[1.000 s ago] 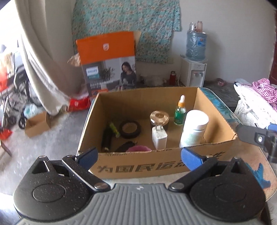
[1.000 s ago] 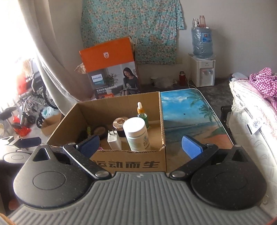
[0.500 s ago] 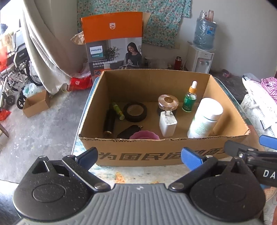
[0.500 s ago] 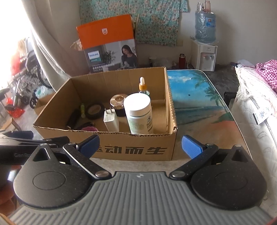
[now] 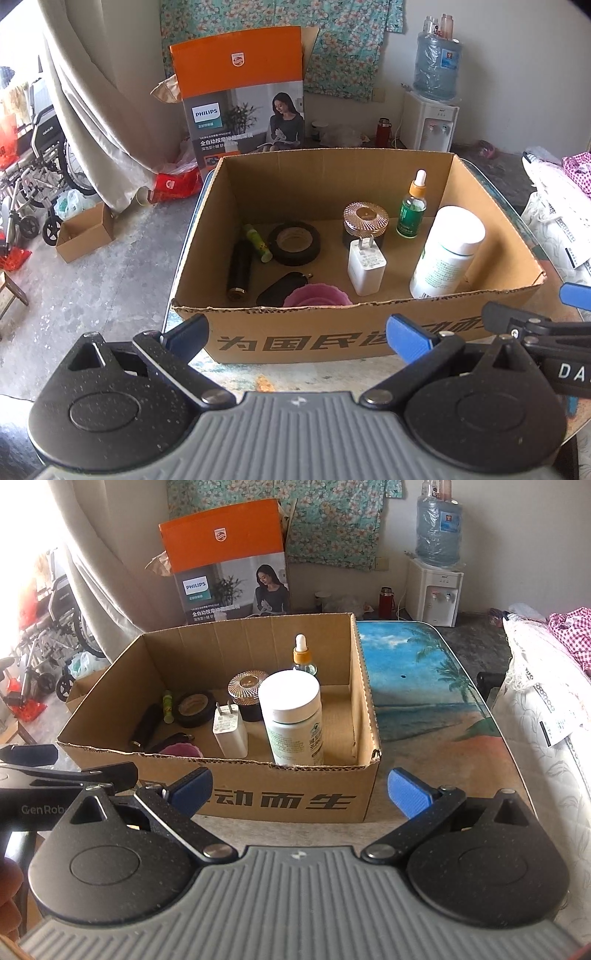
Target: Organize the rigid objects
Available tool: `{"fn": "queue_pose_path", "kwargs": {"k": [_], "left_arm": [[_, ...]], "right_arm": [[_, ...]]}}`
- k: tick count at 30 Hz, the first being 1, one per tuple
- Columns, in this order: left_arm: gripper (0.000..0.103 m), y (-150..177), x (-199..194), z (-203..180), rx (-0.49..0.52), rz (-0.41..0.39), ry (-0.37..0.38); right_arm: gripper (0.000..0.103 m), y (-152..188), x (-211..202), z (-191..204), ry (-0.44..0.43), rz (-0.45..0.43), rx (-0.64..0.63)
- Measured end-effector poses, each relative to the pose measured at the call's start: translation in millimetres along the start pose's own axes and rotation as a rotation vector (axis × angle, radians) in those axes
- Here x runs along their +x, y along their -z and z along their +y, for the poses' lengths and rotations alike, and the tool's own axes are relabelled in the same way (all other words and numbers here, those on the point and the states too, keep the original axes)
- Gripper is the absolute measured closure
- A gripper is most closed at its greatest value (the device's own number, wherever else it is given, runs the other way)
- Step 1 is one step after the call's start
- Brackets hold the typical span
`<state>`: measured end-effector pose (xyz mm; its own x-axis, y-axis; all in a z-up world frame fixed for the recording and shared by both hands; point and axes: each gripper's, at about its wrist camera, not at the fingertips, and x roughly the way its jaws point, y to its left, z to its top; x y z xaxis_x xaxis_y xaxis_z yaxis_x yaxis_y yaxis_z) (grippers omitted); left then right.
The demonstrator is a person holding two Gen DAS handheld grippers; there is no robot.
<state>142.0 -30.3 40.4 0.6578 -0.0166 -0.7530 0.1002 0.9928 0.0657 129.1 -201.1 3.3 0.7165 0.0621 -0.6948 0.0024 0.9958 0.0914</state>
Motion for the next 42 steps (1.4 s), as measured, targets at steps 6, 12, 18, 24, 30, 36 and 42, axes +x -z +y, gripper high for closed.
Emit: {"fn": "queue_pose_path", "kwargs": {"k": [6, 12, 18, 24, 30, 36, 42], "left_arm": [[0.000, -0.6, -2.5, -2.2, 0.016, -0.010, -0.015], [0.000, -1.1, -4.0, -2.8, 0.022, -0.013, -0.019], [0.001, -0.9, -5.5, -2.7, 0.026, -0.016, -0.023], [0.001, -1.0, -5.9, -2.5, 0.023, -0.013, -0.020], [0.001, -0.3, -7.5, -0.6, 0.021, -0.008, -0.017], [0.001, 0.2, -6.8, -0.6, 0.021, -0.007, -0.016], [0.001, 0.2, -6.8, -0.9, 0.020, -0.007, -0.017]], "right_arm": [[0.001, -0.1, -2.0, 0.2, -0.001, 0.000, -0.004], [0.001, -0.3, -2.5, -0.6, -0.001, 0.002, -0.002], [0.001, -0.4, -2.5, -0.9, -0.001, 0.002, -0.002], [0.001, 0.1, -2.4, -1.5, -0.001, 0.004, 0.000], [0.001, 2.3, -3.1, -2.3, 0.001, 0.006, 0.001], [0.001, 3.7, -3.6, -2.0, 0.003, 0.007, 0.002], [0.001, 3.7, -3.8, -1.4, 0.004, 0.007, 0.002]]}}
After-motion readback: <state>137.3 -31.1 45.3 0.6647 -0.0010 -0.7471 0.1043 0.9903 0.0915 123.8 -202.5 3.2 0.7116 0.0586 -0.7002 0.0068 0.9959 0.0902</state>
